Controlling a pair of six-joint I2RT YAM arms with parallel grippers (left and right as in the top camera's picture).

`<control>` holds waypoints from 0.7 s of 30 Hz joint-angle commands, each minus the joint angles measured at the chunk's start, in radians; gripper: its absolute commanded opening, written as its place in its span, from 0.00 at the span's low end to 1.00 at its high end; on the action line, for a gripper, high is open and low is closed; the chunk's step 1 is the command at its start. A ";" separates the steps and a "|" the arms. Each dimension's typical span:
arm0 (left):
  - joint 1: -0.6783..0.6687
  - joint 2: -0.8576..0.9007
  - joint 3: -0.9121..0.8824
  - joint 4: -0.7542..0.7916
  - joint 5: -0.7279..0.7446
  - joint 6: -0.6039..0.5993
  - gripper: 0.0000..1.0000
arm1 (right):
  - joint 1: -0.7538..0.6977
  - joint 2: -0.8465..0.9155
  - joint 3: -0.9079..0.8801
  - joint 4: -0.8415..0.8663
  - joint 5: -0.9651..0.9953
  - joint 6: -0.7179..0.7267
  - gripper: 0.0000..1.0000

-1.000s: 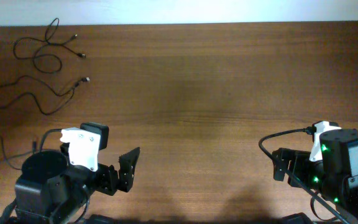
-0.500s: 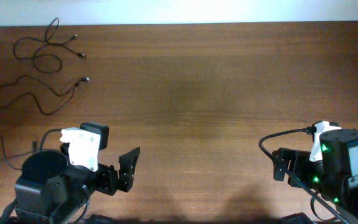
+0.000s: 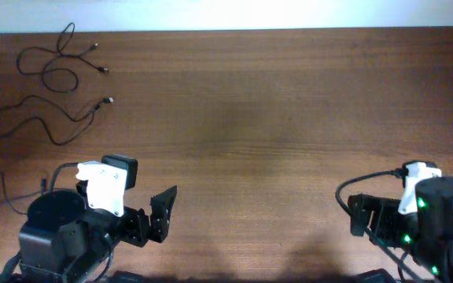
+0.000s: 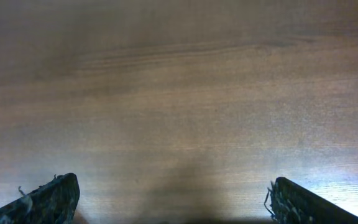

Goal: Untangle cables

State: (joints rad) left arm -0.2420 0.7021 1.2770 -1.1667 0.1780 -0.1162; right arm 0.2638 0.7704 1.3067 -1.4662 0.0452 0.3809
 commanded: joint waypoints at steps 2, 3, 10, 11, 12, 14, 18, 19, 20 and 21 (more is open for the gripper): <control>0.002 0.000 -0.008 0.002 -0.011 -0.002 0.99 | -0.043 -0.048 -0.005 -0.002 0.016 -0.006 0.99; 0.002 0.000 -0.008 0.002 -0.011 -0.002 0.99 | -0.066 -0.059 -0.005 -0.002 0.019 -0.007 0.99; 0.002 0.000 -0.008 0.002 -0.011 -0.002 0.99 | -0.147 -0.132 -0.006 -0.002 0.024 -0.007 0.98; 0.002 0.000 -0.008 0.002 -0.011 -0.002 0.99 | -0.149 -0.153 -0.006 -0.002 0.023 -0.006 0.98; 0.002 0.000 -0.008 0.002 -0.011 -0.002 0.99 | -0.149 -0.164 -0.006 -0.003 0.023 -0.007 0.98; 0.002 0.000 -0.008 0.002 -0.011 -0.002 0.99 | -0.149 -0.178 -0.009 -0.001 0.045 -0.010 0.99; 0.002 0.000 -0.008 0.002 -0.011 -0.002 0.99 | -0.166 -0.230 -0.064 0.085 0.084 -0.011 0.99; 0.002 0.000 -0.008 0.002 -0.011 -0.002 0.99 | -0.172 -0.244 -0.087 0.121 0.082 -0.027 0.98; 0.002 0.000 -0.008 0.002 -0.011 -0.002 0.99 | -0.179 -0.260 -0.118 0.161 0.079 -0.049 0.98; 0.002 0.000 -0.008 0.002 -0.011 -0.002 0.99 | -0.187 -0.282 -0.163 0.216 0.078 -0.076 0.99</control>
State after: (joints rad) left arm -0.2420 0.7021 1.2770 -1.1664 0.1776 -0.1162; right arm 0.1017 0.5377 1.2335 -1.3380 0.0986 0.3687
